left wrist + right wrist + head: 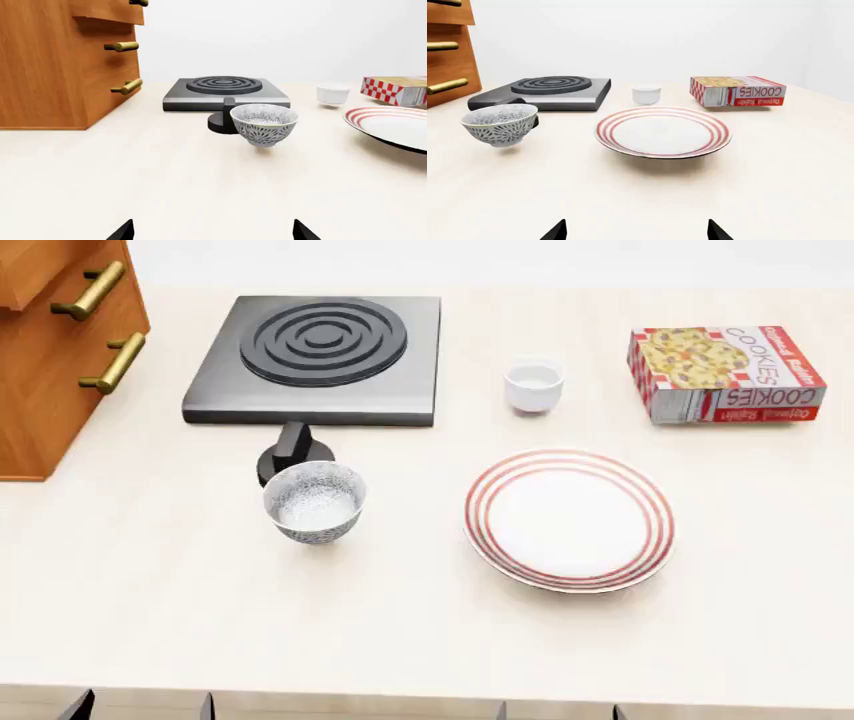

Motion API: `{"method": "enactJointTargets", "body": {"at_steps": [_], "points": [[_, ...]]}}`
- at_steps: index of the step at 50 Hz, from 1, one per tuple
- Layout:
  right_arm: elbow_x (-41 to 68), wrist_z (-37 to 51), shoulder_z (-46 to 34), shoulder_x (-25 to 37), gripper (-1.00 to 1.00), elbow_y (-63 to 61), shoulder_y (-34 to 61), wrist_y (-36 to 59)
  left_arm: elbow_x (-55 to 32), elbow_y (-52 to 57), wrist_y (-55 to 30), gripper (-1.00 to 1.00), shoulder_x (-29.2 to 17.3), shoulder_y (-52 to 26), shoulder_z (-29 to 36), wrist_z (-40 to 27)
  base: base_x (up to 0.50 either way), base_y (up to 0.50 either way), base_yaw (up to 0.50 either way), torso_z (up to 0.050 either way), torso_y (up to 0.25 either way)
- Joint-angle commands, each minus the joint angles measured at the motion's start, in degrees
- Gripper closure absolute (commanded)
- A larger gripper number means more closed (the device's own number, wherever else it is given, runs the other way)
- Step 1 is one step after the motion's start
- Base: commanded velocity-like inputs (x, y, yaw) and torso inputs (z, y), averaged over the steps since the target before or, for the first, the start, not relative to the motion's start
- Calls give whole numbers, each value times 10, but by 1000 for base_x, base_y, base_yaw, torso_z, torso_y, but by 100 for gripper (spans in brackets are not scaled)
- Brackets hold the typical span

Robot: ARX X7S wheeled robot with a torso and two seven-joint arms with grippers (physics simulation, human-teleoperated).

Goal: Pick the akita bowl on the wooden cabinet and place it on the plate.

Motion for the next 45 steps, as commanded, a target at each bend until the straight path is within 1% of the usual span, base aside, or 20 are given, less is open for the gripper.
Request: {"method": "enactJointTargets", "body": {"at_steps": [1, 7, 11, 15, 16, 18, 23, 32, 36, 37, 38, 45], "points": [[2, 14, -14, 9, -100, -3, -3, -1, -7, -1, 1, -100, -9, 0, 11, -11, 0, 0, 0, 0, 0], [15, 28, -28, 20, -100, -6, -4, 1, -15, -3, 3, -100, -21, -2, 25, -27, 0, 0, 0, 0, 0], [20, 33, -34, 26, -100, 4, -1, -7, -66, 7, -7, -100, -24, 1, 12, -19, 0, 0, 0, 0, 0], [30, 38, -36, 30, -100, -7, -6, -8, -67, 14, -5, -100, -30, 6, 17, -26, 0, 0, 0, 0, 0], [29, 38, -39, 32, -100, -14, -11, -12, -85, 23, -14, -100, -32, 10, 15, -17, 0, 0, 0, 0, 0], [31, 40, -41, 34, -100, -18, -13, -12, -78, 31, -16, -100, -35, 14, 18, -25, 0, 0, 0, 0, 0], [47, 35, -51, 41, -100, -87, -32, 7, -73, 93, -42, -100, -43, 32, 26, -40, 0, 0, 0, 0, 0], [66, 37, -63, 52, -100, -186, -52, 39, -68, 175, -77, -100, -56, 46, 42, -54, 0, 0, 0, 0, 0], [72, 42, -66, 60, -100, -254, -62, 62, -67, 224, -103, -100, -62, 52, 50, -59, 0, 0, 0, 0, 0], [83, 40, -63, 60, -100, -267, -64, 65, -64, 234, -111, -100, -63, 53, 53, -62, 0, 0, 0, 0, 0], [127, 33, -51, 60, -100, -294, -67, 76, -60, 248, -119, -100, -66, 55, 57, -65, 0, 0, 0, 0, 0], [122, 51, -60, 76, -100, -389, -77, 113, -77, 311, -152, -100, -72, 60, 60, -69, 0, 0, 0, 0, 0]]}}
